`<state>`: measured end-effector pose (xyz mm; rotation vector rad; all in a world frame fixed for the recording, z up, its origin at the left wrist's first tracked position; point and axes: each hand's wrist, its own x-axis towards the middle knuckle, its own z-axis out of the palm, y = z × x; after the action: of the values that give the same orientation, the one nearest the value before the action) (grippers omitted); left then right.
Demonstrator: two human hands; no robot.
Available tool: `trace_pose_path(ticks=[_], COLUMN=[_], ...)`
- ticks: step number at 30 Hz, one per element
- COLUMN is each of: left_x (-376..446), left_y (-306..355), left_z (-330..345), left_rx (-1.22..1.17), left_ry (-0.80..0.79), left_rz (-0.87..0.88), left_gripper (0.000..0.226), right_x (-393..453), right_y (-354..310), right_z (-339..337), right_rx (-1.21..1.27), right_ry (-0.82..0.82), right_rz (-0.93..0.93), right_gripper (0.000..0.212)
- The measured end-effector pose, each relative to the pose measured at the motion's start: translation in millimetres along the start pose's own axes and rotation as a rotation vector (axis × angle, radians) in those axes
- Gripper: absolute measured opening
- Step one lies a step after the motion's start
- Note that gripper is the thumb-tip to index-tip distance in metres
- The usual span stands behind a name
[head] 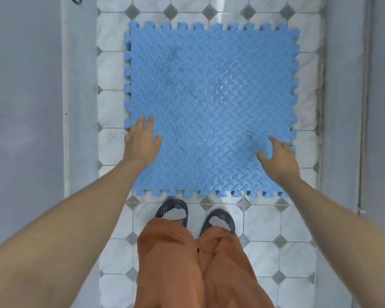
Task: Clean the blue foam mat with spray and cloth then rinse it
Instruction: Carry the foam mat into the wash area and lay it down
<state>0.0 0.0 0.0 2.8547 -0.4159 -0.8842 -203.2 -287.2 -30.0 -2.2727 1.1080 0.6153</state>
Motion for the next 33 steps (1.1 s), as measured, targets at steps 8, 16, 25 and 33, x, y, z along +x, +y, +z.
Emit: trace_pose_path(ticks=[8,16,25,33], left_x=[95.2,115.6,121.7,56.5], left_y=[-51.2,-61.1,-67.1,-44.9], left_z=[74.1,93.3,50.6,-47.9], left_rx=[-0.13,-0.304,-0.541,-0.318], left_ry=[0.144,0.249,0.192,0.083], left_rz=[-0.327,-0.616,-0.701,-0.365], left_gripper=[0.07,0.074,0.084,0.104], right_x=[89.3,104.8,97.1,21.0], right_y=[38.1,43.5,62.0,31.6], right_z=[50.5,67.9,25.7,-41.6], right_rx=[0.04,0.199,0.225,0.008], right_ry=[0.15,0.304,0.245,0.042], right_rz=[0.164,0.453,0.454,0.258], right_gripper=[0.075,0.1,0.104,0.085])
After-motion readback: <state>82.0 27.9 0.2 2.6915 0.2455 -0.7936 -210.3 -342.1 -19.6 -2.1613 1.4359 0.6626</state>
